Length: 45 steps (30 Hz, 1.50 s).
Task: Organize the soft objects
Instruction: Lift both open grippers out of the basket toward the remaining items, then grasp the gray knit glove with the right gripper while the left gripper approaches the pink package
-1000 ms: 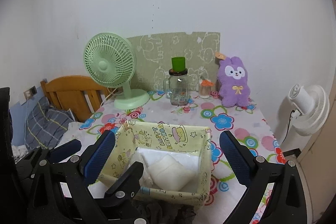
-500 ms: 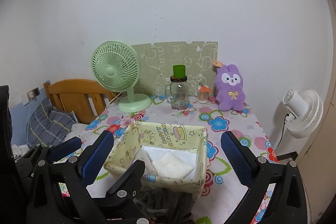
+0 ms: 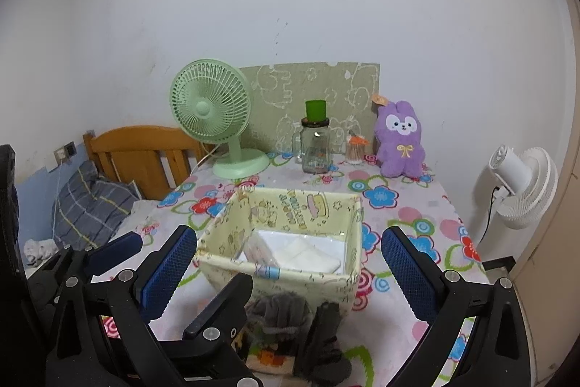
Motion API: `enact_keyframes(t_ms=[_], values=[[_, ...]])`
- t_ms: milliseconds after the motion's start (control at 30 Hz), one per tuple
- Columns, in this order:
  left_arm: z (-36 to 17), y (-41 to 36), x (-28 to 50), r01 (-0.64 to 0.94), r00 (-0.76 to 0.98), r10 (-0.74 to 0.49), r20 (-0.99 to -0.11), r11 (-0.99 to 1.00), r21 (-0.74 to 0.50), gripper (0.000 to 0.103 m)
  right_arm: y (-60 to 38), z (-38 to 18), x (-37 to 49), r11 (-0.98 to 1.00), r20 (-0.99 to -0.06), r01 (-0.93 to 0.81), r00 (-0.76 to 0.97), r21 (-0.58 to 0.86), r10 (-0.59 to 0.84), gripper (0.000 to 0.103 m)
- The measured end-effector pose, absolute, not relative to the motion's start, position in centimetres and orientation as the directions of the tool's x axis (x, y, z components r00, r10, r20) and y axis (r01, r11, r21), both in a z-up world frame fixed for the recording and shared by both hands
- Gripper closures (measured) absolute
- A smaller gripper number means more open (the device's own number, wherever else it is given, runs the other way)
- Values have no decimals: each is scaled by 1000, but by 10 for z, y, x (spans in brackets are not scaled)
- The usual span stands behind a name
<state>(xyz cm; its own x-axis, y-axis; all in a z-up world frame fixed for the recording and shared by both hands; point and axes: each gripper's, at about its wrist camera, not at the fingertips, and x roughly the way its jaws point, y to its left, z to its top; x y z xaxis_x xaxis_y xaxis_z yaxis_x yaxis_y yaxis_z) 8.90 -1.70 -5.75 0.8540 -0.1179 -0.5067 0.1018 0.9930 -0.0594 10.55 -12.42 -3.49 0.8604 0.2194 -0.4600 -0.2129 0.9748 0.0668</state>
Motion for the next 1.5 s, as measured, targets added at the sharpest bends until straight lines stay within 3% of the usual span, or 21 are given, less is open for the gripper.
enact_keyframes(t_ms=[1067,1500], values=[[-123,-5,76,61,803,-89,-589,996,-68,2,-115,-104,91,977,-535,-193,818,88,210,3],[-148,5,87,25,762,-66,-644,997,-73,15,-101,-131,105,977,-595,-196,776,87,209,9]])
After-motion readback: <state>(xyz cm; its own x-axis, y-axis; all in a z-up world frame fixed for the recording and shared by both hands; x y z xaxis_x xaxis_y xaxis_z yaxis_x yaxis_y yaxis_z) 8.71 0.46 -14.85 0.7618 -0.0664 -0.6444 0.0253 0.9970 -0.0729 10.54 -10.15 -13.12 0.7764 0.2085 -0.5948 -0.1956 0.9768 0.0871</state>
